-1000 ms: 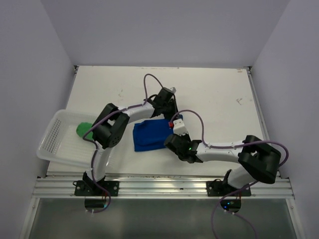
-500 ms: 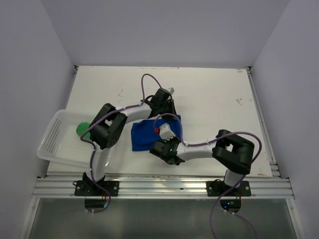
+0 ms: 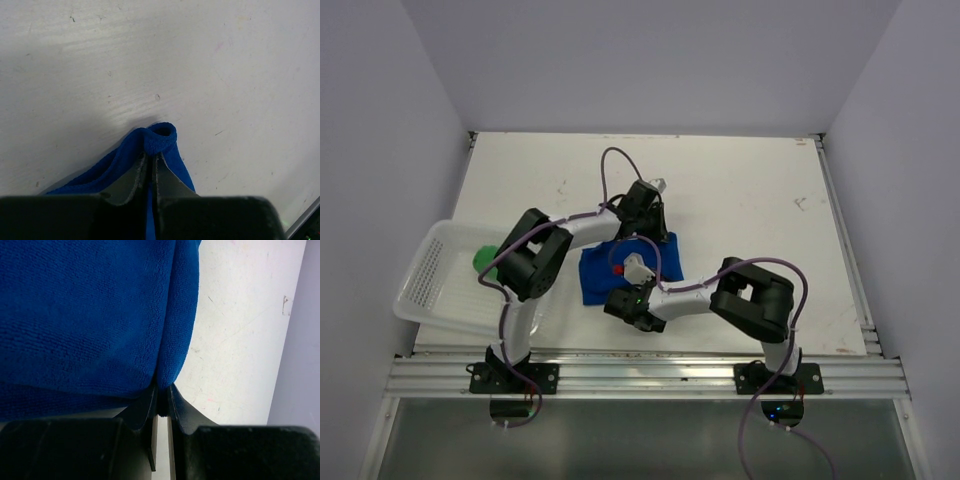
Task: Roll the towels
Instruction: Fold the towel
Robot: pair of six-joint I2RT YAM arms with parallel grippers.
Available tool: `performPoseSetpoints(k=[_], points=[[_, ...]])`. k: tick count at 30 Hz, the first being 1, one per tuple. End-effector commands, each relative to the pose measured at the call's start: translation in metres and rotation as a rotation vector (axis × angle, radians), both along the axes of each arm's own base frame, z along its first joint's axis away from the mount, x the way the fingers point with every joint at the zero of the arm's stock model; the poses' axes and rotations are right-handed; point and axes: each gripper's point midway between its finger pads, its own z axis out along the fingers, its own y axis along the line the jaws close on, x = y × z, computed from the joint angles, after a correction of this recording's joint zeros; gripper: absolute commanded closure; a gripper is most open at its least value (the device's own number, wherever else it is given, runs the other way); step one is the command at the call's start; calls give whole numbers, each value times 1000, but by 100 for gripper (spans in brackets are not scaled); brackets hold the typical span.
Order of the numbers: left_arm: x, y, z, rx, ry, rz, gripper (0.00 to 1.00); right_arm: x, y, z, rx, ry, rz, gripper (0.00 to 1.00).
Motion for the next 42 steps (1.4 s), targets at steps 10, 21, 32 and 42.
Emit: performPoseSetpoints(k=[10,21,32,42], points=[[32,41,7,95,-159,115,100,-19,14,-14,51,123,17,89],[31,51,-5,132,-159,150,100,-17,28,37,297,77,-9,68],[31,49,-7,111,-166,153,100,-16,9,59,671,108,-123,65],[23,53,-7,105,-161,157,100,9,-5,98,1246,168,-123,69]])
